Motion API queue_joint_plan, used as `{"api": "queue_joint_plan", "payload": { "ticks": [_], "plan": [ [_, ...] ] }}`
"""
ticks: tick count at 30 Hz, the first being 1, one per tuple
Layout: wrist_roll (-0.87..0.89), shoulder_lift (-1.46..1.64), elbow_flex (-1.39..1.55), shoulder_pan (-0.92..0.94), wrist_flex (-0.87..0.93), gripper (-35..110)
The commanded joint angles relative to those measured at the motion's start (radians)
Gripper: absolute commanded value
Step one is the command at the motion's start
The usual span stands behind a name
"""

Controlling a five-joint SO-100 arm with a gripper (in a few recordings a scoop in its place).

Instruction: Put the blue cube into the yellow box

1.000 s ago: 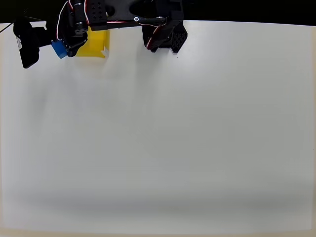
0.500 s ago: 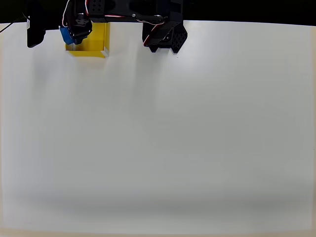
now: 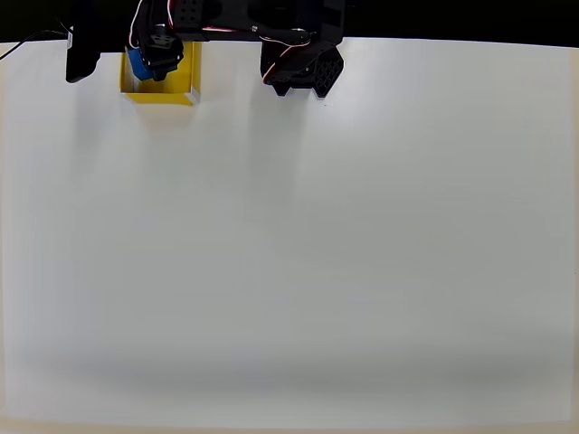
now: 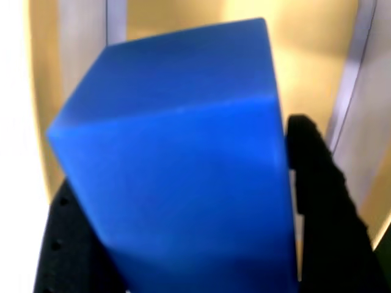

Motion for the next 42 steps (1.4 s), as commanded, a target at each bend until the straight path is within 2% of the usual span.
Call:
{"api": "queue_joint_plan", "payload": {
  "ticks": [1, 6, 15, 25, 29, 35, 38, 42],
  "plan": [
    [-0.017, 0.115, 0.015, 0.038, -0.037, 12],
    [-0.026, 0.129, 0.077, 0.041, -0.084, 14],
    [-0.038, 0.141, 0.17, 0.06, -0.218, 38],
    [-0.069, 0.207, 0.164, 0.086, -0.195, 42],
    [-0.098, 0.268, 0.12, 0.103, -0.098, 42],
    [-0.152, 0.413, 0.005, 0.106, 0.147, 38],
    [-0.204, 0.529, -0.003, 0.086, 0.241, 29],
    [-0.186, 0.641, -0.003, -0.034, 0.308, 17]
  ]
}}
